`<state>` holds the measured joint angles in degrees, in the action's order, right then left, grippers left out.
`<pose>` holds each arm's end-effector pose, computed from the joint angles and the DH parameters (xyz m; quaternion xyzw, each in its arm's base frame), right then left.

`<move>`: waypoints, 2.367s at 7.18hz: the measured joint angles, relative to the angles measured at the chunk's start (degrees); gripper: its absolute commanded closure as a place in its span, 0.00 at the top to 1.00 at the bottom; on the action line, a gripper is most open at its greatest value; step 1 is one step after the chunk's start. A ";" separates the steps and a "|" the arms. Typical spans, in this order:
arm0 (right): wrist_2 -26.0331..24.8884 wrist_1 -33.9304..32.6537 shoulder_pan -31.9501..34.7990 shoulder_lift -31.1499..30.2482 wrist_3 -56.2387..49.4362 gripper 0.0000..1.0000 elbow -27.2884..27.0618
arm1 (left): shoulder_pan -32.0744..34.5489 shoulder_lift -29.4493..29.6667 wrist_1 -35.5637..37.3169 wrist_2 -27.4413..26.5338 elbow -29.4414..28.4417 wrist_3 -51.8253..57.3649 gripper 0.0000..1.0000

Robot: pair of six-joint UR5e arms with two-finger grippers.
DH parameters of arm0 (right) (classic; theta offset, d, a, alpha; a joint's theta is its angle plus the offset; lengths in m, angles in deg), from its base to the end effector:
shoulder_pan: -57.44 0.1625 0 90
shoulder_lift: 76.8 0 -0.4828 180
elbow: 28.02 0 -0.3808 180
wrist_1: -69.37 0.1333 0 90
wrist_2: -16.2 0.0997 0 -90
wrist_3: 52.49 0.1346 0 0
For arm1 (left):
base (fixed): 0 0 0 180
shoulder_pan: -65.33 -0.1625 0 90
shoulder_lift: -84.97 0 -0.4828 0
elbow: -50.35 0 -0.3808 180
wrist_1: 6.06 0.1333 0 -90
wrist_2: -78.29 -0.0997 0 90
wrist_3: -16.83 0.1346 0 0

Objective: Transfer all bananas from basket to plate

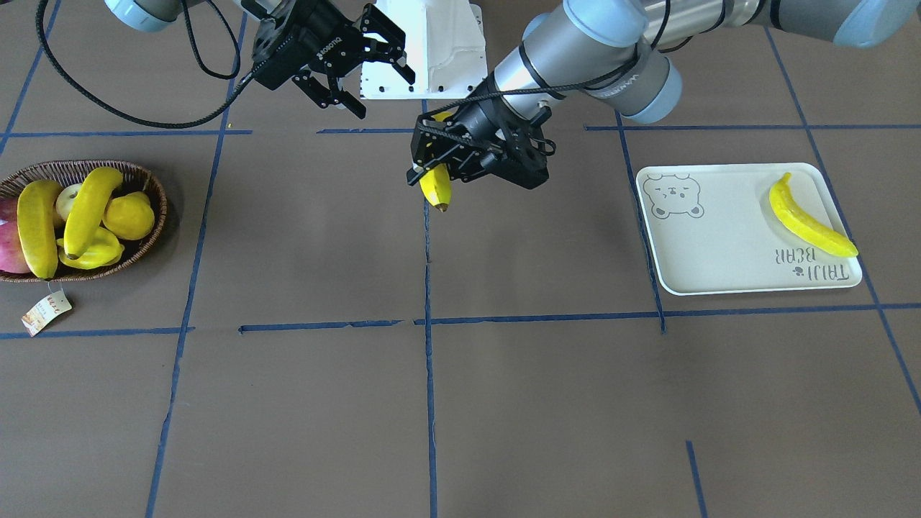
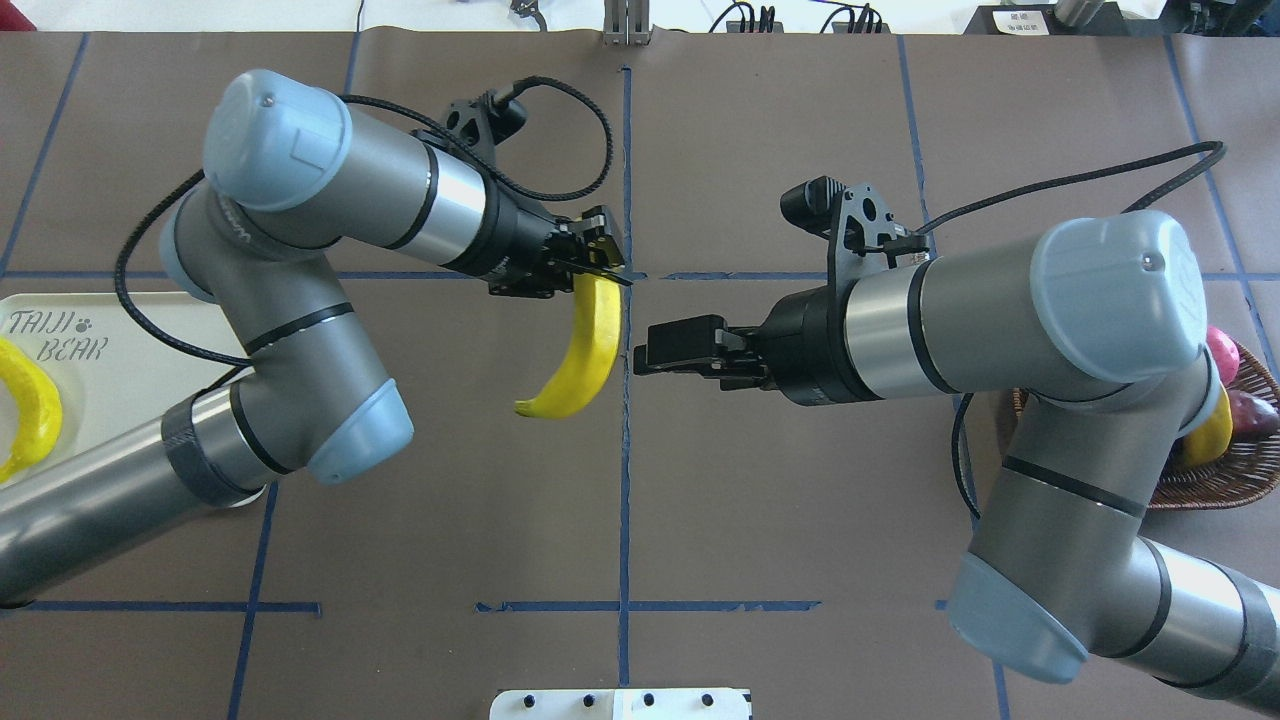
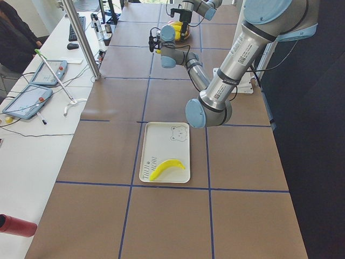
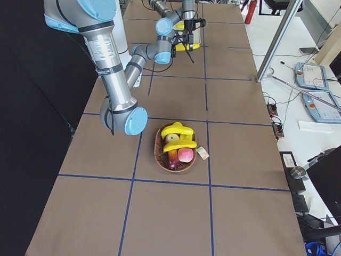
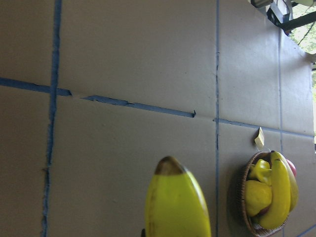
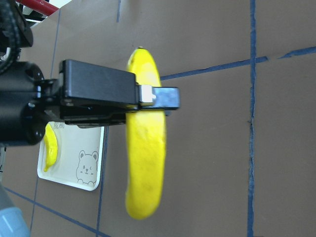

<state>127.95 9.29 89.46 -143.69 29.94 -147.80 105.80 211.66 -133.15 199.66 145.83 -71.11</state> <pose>-0.4270 -0.3654 0.2196 0.0868 -0.6590 0.0340 0.7463 0.4931 -0.5039 0.2175 0.0287 0.6478 -0.0811 0.7570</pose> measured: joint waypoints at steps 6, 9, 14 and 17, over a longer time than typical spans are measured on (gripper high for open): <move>-0.80 -2.89 2.25 -6.33 -0.01 1.00 -3.92 | 11.69 -28.68 10.99 -0.66 2.26 10.81 0.00; -1.29 -2.95 2.29 -6.69 -0.07 1.00 -3.49 | 12.03 -37.34 10.74 -7.18 2.42 13.28 0.99; -0.19 -9.67 8.02 -14.85 -7.63 1.00 -5.76 | 12.92 -38.31 9.80 -7.59 5.72 18.37 0.99; 0.02 -7.22 11.34 -30.76 -20.66 1.00 -6.51 | 13.74 -37.50 10.66 -6.50 13.03 18.42 0.99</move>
<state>127.97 2.07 100.80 -174.44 9.28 -154.31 119.54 174.16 -122.48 193.17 158.86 -52.68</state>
